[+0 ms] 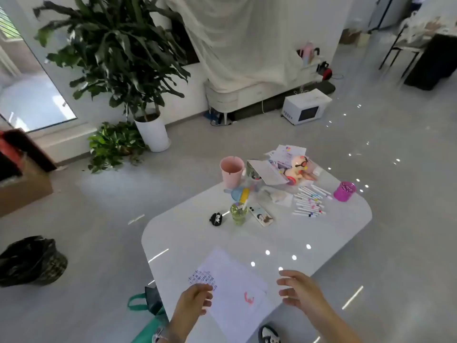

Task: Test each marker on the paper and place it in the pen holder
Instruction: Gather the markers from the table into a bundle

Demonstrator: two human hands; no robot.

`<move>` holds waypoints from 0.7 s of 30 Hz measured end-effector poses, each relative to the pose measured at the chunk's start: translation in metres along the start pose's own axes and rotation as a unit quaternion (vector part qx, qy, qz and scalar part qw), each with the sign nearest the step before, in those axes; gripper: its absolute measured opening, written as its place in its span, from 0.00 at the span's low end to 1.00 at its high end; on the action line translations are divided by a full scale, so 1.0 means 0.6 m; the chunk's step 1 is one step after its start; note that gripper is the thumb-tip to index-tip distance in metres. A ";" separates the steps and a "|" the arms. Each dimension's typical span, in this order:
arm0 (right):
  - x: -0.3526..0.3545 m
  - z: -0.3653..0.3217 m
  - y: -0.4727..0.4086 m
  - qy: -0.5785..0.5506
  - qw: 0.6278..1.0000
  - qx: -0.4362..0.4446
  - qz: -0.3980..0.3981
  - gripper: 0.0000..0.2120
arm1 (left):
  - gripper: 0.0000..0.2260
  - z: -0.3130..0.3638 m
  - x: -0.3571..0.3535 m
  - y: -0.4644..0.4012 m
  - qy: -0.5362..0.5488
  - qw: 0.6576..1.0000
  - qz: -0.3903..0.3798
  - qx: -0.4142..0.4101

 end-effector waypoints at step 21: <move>0.484 0.103 -0.106 -0.149 0.969 -0.109 0.167 0.09 | 0.10 0.066 -0.526 0.050 -0.137 0.979 -0.153 -0.017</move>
Point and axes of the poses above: each hand's wrist, its own y-axis away from the middle knuckle, its own x-axis out of the back of the hand, z = x × y, the point moved 8 cm from there along -y, towards the middle knuckle, and after that the axes turned 7 degrees about z, right-handed, at the moved point
